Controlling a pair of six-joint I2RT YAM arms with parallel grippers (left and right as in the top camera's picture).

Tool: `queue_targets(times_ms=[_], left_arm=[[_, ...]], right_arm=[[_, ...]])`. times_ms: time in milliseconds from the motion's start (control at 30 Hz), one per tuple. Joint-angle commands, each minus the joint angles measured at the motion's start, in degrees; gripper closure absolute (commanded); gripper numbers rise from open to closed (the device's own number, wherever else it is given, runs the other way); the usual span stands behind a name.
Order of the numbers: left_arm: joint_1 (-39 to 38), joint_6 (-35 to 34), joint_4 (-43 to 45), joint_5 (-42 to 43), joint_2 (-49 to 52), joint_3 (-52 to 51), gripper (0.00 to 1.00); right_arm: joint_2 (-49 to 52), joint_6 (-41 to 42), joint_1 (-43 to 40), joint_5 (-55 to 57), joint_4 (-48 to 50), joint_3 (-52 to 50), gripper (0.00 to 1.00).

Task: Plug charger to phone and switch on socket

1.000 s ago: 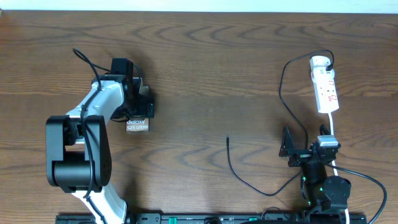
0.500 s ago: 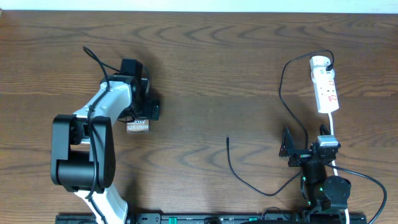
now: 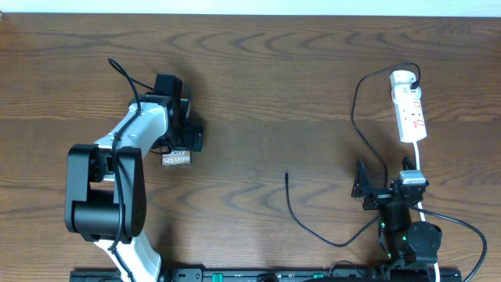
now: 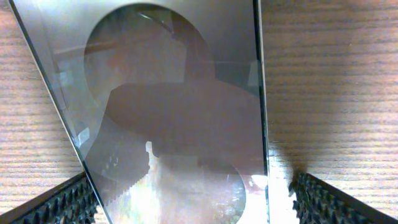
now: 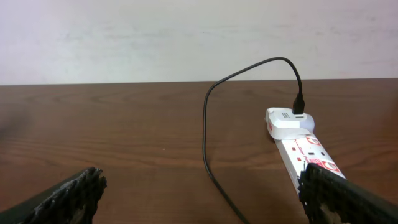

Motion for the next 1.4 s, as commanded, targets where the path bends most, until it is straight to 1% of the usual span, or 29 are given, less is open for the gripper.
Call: queue_targets(times_ms=[0,233,467,867,1200,1367], left_arm=[[0.00,-0.26,0.20,-0.70,0.68,-0.44,0.02],[0.00,-0.26,0.22,-0.72,0.68,-0.44,0.02],[0.00,-0.42,2.14,-0.33,0.68,-0.44,0.02],[0.02,-6.14,3.89,-0.79,0.68,-0.44,0.02],[0.02,-6.10,4.50,-0.85,0.68,-0.44,0.02],[0.02,-6.12,4.79,-2.25,0.68,-0.44,0.02]], right_arm=[[-0.37,-0.70,0.52,0.31,-0.33,-0.07,0.01],[-0.37,-0.70,0.52,0.31,-0.33,-0.07,0.01],[-0.37,-0.70,0.55,0.31,-0.33,-0.07,0.01],[-0.37,-0.70,0.52,0.31,-0.33,-0.07,0.01],[-0.37,-0.68,0.52,0.31,-0.33,-0.07,0.01],[-0.37,-0.68,0.52,0.31,-0.33,-0.07,0.01]])
